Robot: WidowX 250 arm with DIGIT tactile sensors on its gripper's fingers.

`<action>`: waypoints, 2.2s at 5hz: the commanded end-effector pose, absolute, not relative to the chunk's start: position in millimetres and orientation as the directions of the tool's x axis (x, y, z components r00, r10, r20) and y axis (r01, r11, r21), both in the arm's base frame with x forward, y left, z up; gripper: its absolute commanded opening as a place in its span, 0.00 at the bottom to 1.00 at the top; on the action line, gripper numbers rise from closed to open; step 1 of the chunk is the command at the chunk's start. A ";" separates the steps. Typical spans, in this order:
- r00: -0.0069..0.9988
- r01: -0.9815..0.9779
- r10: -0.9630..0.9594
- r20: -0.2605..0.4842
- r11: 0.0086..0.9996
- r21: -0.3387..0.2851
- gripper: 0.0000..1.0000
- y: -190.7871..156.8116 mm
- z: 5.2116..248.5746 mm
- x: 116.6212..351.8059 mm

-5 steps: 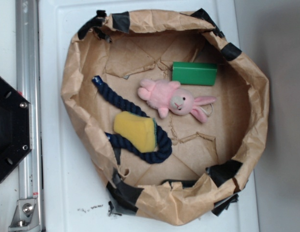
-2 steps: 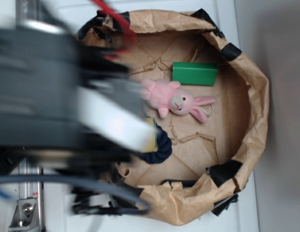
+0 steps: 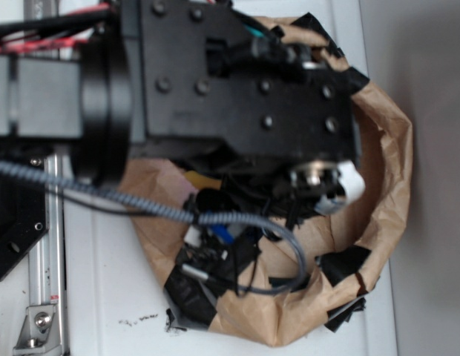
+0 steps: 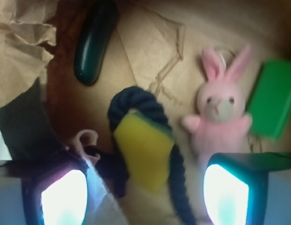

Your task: Grab the green sponge.

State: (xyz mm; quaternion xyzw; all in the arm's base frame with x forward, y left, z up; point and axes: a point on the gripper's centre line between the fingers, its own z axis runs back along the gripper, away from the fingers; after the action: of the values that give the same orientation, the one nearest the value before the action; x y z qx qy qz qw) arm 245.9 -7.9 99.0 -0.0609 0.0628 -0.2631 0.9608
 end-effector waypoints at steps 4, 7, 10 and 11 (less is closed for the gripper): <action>0.881 0.468 -0.452 0.144 0.877 -0.113 1.00 21.4 175.6 254.7; 0.804 0.591 -0.595 0.013 0.795 -0.138 1.00 -13.2 98.1 244.2; 0.784 0.601 -0.617 -0.071 0.782 -0.162 1.00 -26.1 54.2 231.2; 0.772 0.611 -0.630 -0.077 0.771 -0.179 1.00 -34.4 44.6 225.1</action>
State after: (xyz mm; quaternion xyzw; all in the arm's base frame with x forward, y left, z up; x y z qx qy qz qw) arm 231.1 -18.2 41.2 -0.0764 0.0783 -0.3151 0.9427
